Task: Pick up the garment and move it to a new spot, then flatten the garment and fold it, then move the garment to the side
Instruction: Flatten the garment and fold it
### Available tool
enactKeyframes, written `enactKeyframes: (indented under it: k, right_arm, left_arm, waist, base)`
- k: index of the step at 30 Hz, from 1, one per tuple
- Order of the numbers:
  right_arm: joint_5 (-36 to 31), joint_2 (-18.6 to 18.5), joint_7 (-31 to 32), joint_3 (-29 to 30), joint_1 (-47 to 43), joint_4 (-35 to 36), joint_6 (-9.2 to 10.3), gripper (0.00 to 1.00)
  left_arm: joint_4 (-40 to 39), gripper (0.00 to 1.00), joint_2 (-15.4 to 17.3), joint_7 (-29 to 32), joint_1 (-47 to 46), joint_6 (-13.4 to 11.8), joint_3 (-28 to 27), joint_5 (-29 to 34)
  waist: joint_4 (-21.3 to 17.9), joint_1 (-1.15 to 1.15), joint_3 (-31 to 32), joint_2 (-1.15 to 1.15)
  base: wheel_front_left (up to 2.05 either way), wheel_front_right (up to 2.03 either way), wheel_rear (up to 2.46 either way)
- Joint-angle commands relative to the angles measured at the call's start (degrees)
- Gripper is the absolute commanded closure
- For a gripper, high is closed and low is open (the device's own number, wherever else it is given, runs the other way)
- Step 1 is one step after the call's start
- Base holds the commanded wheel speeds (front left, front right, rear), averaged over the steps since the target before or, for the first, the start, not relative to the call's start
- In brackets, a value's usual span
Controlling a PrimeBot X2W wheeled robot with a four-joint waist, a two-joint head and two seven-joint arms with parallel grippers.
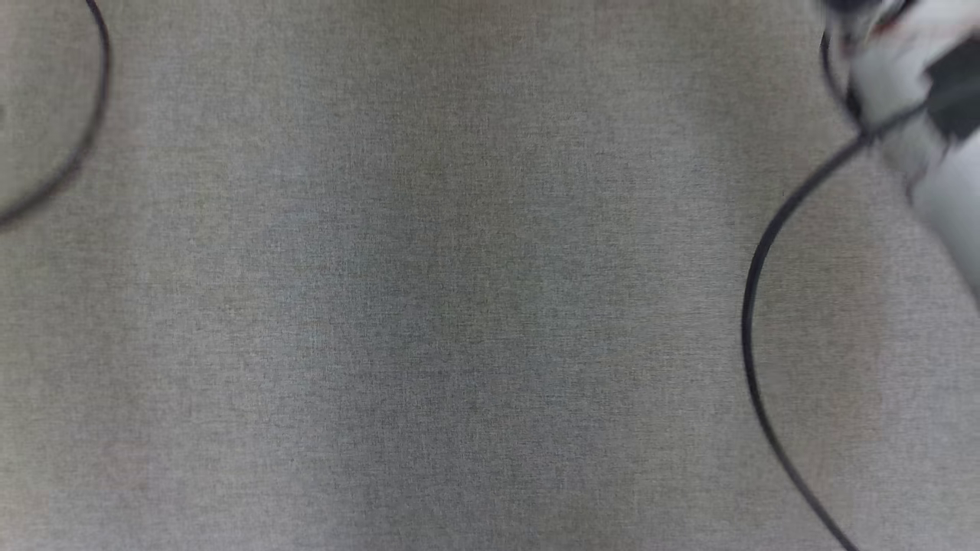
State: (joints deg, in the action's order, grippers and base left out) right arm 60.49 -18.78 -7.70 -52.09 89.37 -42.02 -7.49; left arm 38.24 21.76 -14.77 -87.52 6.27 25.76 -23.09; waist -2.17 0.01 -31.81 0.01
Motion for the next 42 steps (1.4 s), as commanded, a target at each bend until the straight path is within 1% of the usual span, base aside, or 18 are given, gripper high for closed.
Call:
enactKeyframes:
  k: [1,3,4,6,11,14,17,19,21,22,26,27,29,31,33,37,42]
  right_arm:
    - [0.4,-1.1,-0.7,-1.5,-1.9,2.0,-0.01,1.00]
    - [1.8,-2.7,-1.8,-3.7,-5.9,5.3,-0.01,1.00]
    - [2.2,-3.6,-2.3,-4.8,-8.0,6.9,-0.01,1.00]
    - [2.0,-5.4,-3.4,-7.4,-12.0,9.7,-0.01,1.00]
    - [3.0,-8.9,-5.7,-11.3,-22.4,15.4,-0.01,1.00]
    - [4.2,-11.0,-6.4,-12.1,-28.3,18.5,-0.01,1.00]
    - [4.7,-13.0,-6.8,-13.0,-34.1,21.0,-0.01,1.00]
    - [4.7,-14.1,-7.0,-13.6,-37.5,22.8,-0.01,1.00]
    - [5.3,-15.2,-7.2,-12.7,-40.6,24.1,-0.01,1.00]
    - [4.6,-15.7,-7.3,-12.8,-42.1,25.0,-0.01,1.00]
    - [2.9,-17.3,-7.5,-13.3,-48.3,28.2,-0.01,1.00]
    - [2.9,-17.3,-7.5,-13.3,-48.3,28.2,-0.01,1.00]
    - [2.1,-18.3,-7.5,-13.2,-51.3,29.5,-0.01,1.00]
    - [2.1,-19.1,-7.5,-12.6,-54.8,30.4,-0.01,1.00]
    - [2.0,-19.6,-7.5,-11.8,-58.0,31.4,-0.01,1.00]
    - [0.7,-21.3,-7.5,-10.4,-64.0,32.9,-0.01,1.00]
    - [-0.2,-22.5,-5.5,-8.7,-69.9,35.8,-0.01,1.00]
  left_arm:
    - [-1.7,1.00,0.9,-0.4,3.5,-0.7,-0.3,0.0]
    - [-5.8,1.00,2.0,-0.4,8.8,-1.6,-0.9,-0.3]
    - [-8.4,1.00,2.4,-0.4,11.7,-2.4,-1.6,-0.5]
    - [-13.2,1.00,2.9,-0.5,18.6,-3.5,-2.7,-1.6]
    - [-26.1,1.00,3.2,-0.5,36.3,-7.4,-4.3,-3.3]
    - [-32.5,1.00,2.7,-0.5,45.9,-10.0,-5.0,-4.4]
    - [-37.0,1.00,1.9,-0.5,54.3,-12.2,-5.3,-5.0]
    - [-39.3,1.00,1.2,-0.5,59.0,-12.8,-5.5,-5.0]
    - [-40.5,1.00,1.0,-0.5,63.5,-13.8,-5.7,-4.2]
    - [-41.1,1.00,0.1,-0.5,65.6,-14.2,-6.1,-4.5]
    - [-42.1,1.00,-2.0,-0.5,73.2,-14.2,-6.9,-4.1]
    - [-42.1,1.00,-2.0,-0.5,73.2,-14.2,-6.9,-4.1]
    - [-43.0,1.00,-3.7,-0.5,76.4,-14.2,-7.8,-4.0]
    - [-42.8,1.00,-4.2,-0.5,79.4,-13.9,-7.7,-2.6]
    - [-42.6,1.00,-5.5,-0.5,82.2,-13.7,-7.8,-2.1]
    - [-42.7,1.00,-7.5,-0.5,87.1,-13.6,-9.5,-1.4]
    - [-42.5,1.00,-9.0,-0.5,91.6,-13.1,-11.5,0.1]
  waist:
    - [-0.2,-0.01,0.9,-0.01]
    - [-0.4,-0.01,1.9,-0.01]
    - [-0.5,-0.01,2.5,-0.01]
    - [-0.8,-0.01,3.9,-0.01]
    - [-1.0,-0.01,7.6,-0.01]
    - [-0.9,-0.01,9.5,-0.01]
    - [-0.6,-0.01,11.2,-0.01]
    - [-0.5,-0.01,12.2,-0.01]
    - [-0.7,-0.01,13.3,-0.01]
    - [-0.8,-0.01,13.9,-0.01]
    - [-0.9,-0.01,16.1,-0.01]
    - [-0.9,-0.01,16.1,-0.01]
    - [-0.7,-0.01,17.3,-0.01]
    - [-0.3,-0.01,18.6,-0.01]
    - [-0.2,-0.01,19.9,-0.01]
    - [0.2,-0.01,22.0,-0.01]
    - [0.4,-0.01,22.7,-0.01]
  base:
    - [0.00,0.00,0.00]
    - [0.00,0.00,0.00]
    - [0.00,0.00,0.00]
    - [0.00,0.00,0.00]
    - [0.00,0.00,0.00]
    - [0.00,0.00,0.00]
    - [0.00,0.00,0.00]
    - [0.00,0.00,0.00]
    - [0.00,0.00,0.00]
    - [0.00,0.00,0.00]
    - [0.00,0.00,0.00]
    - [0.00,0.00,0.00]
    - [0.00,0.00,0.00]
    - [0.00,0.00,0.00]
    - [0.00,0.00,0.00]
    - [0.00,0.00,0.00]
    - [0.00,0.00,0.00]
